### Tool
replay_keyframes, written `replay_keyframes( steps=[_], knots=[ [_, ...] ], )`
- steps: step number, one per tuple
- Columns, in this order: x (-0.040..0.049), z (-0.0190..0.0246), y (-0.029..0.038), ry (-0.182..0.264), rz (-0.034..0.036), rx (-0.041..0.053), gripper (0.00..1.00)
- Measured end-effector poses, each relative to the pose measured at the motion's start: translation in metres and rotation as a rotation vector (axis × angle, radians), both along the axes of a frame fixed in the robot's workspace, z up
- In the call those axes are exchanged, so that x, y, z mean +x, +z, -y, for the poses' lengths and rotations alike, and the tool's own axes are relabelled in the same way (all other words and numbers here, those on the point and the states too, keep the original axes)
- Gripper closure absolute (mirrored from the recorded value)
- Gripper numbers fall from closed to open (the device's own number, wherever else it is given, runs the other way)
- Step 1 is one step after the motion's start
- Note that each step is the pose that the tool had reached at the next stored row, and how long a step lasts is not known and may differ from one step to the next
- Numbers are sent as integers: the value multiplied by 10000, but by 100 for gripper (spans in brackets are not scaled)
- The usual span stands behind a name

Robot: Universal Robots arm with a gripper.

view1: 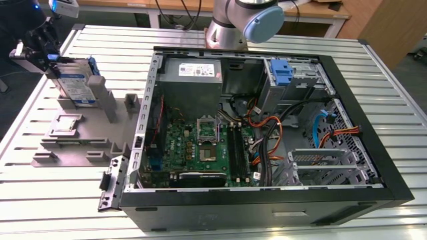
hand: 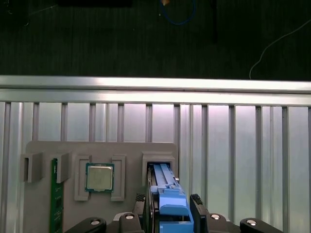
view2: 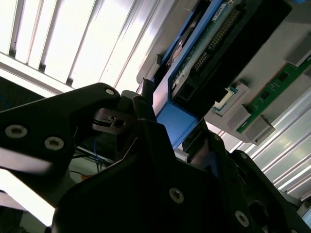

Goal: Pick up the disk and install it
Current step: 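Pick up the disk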

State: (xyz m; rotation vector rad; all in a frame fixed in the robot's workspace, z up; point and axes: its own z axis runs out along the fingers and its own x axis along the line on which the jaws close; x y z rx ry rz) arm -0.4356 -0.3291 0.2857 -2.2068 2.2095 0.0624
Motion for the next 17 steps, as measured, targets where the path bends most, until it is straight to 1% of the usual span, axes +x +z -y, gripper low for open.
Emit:
replay_keyframes(
  steps=[3, 14, 15, 17],
  knots=[
    [6, 0, -1, 1, -42, 0, 52],
    [7, -6, -1, 1, -46, 0, 52],
    [7, -6, -1, 1, -45, 0, 53],
    [7, -6, -2, 1, -46, -1, 53]
  ],
)
